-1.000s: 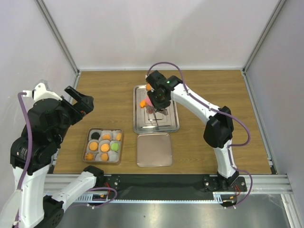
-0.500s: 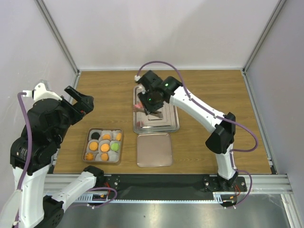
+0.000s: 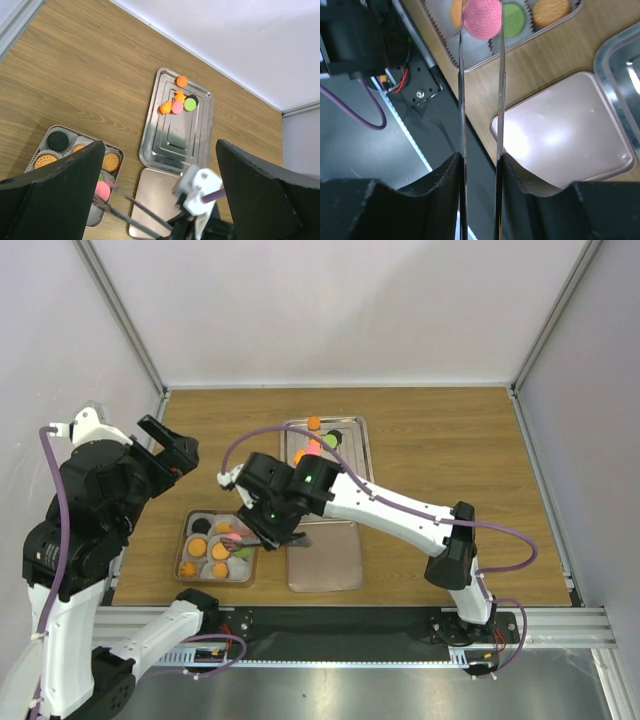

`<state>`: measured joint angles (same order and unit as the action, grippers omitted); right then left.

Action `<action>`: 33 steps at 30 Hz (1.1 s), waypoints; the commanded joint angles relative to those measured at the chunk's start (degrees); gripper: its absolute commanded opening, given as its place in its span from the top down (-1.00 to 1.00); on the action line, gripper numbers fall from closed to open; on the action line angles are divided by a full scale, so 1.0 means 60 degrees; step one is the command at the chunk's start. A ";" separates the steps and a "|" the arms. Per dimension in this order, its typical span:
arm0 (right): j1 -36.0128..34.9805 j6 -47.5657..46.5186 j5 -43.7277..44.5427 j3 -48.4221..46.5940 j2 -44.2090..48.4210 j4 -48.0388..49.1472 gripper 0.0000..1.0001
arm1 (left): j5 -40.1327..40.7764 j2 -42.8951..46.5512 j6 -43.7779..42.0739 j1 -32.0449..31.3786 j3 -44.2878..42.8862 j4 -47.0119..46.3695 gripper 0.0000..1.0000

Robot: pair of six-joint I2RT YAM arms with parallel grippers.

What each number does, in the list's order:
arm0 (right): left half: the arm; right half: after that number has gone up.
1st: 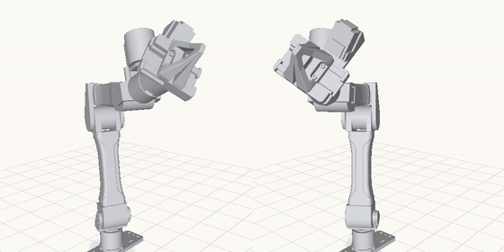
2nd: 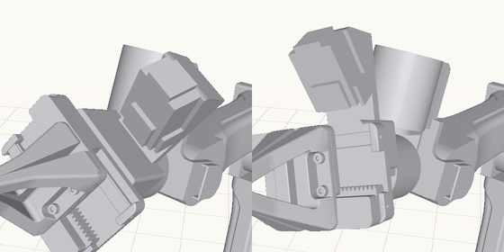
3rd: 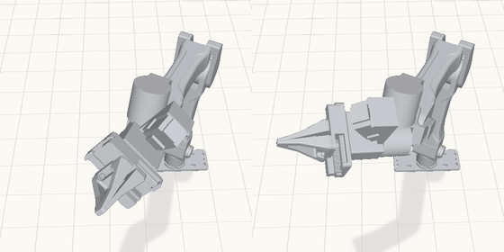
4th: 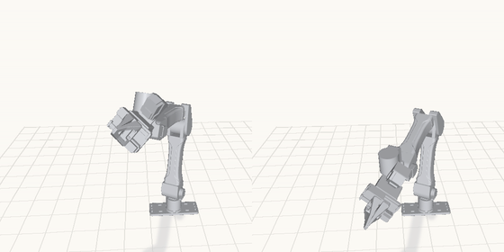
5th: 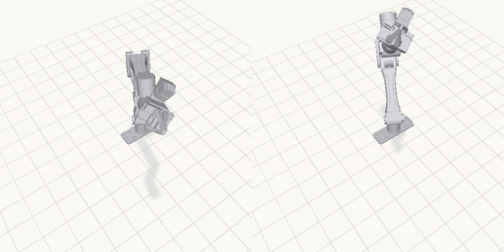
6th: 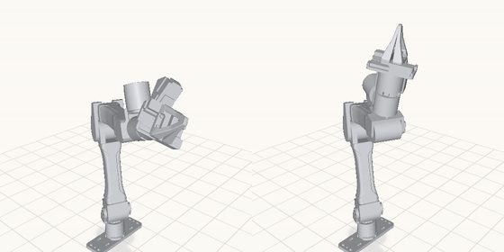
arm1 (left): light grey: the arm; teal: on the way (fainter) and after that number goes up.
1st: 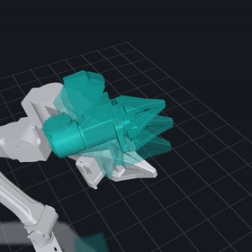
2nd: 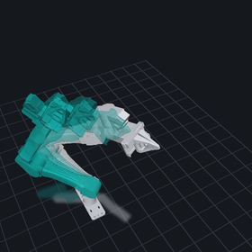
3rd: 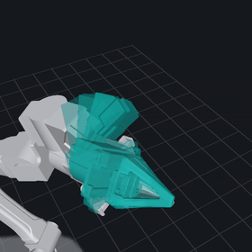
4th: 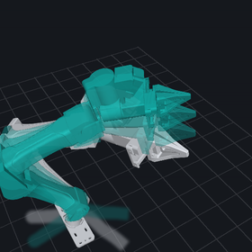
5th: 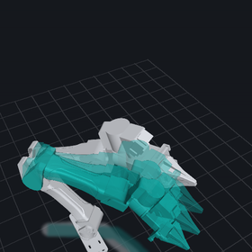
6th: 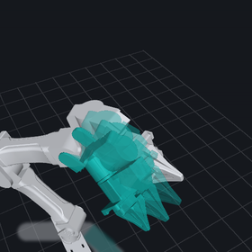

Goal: Pack the cookies

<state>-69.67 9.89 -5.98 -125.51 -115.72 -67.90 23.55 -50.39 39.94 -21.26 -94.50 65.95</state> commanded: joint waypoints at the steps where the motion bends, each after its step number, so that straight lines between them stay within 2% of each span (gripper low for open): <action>1: -0.0341 -0.0242 -0.0073 -0.0292 -0.0152 -0.0227 0.21 | -0.0131 -0.0054 -0.0212 -0.0032 -0.0320 0.0023 -0.99; 24: -0.0854 -0.0081 0.0469 0.0352 -0.0723 0.0315 0.19 | -0.0117 0.0356 -0.0095 -0.0032 -0.0305 0.0375 -0.99; 33: -0.0913 -0.0110 0.0542 0.0382 -0.0738 0.0330 0.11 | -0.0087 0.0459 -0.0022 -0.0032 -0.0261 0.0463 -1.00</action>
<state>-74.65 9.39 -3.51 -122.67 -120.44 -67.13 22.72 -47.90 40.01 -21.26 -94.74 68.66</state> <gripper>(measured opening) 0.441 0.996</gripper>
